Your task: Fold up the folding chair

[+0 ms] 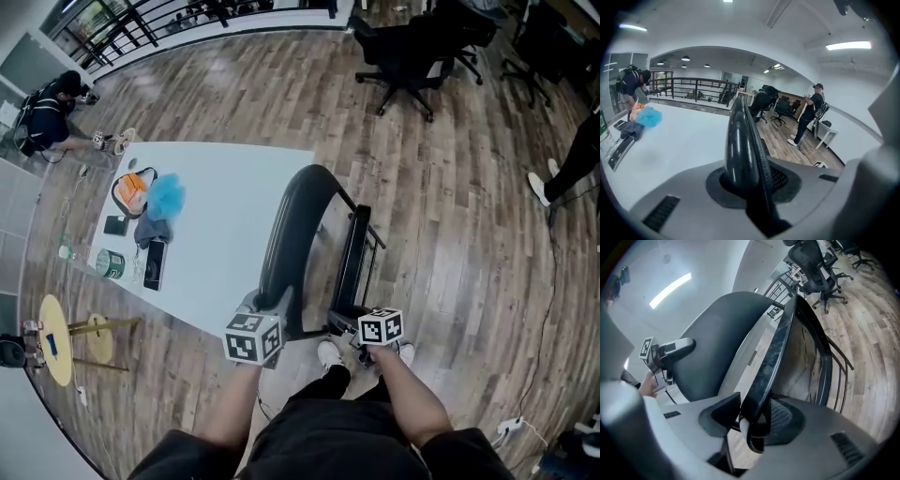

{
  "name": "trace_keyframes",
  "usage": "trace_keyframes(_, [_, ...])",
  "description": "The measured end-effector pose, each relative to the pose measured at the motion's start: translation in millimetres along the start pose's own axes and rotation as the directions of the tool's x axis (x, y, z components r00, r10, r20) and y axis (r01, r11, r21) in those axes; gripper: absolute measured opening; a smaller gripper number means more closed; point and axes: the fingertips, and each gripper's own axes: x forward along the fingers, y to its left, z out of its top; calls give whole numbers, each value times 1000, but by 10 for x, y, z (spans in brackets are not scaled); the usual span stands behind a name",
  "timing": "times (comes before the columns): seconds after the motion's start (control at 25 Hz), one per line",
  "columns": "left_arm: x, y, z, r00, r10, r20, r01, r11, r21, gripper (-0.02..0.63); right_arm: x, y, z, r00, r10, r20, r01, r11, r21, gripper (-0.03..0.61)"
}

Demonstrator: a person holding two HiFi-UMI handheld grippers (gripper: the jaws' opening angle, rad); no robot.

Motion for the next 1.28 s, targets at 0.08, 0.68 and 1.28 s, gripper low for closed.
trace_keyframes(0.08, [-19, 47, 7, 1000, 4, -1, -4, 1000, 1, 75, 133, 66, 11, 1000, 4, -10, -4, 1000, -5, 158])
trace_keyframes(0.68, [-96, 528, -7, 1000, 27, 1, -27, 1000, 5, 75, 940, 317, 46, 998, 11, -64, -13, 1000, -24, 144])
trace_keyframes(1.28, [-496, 663, -45, 984, 97, 150, -118, 982, 144, 278, 476, 179, 72, 982, -185, 34, 188, 971, -147, 264])
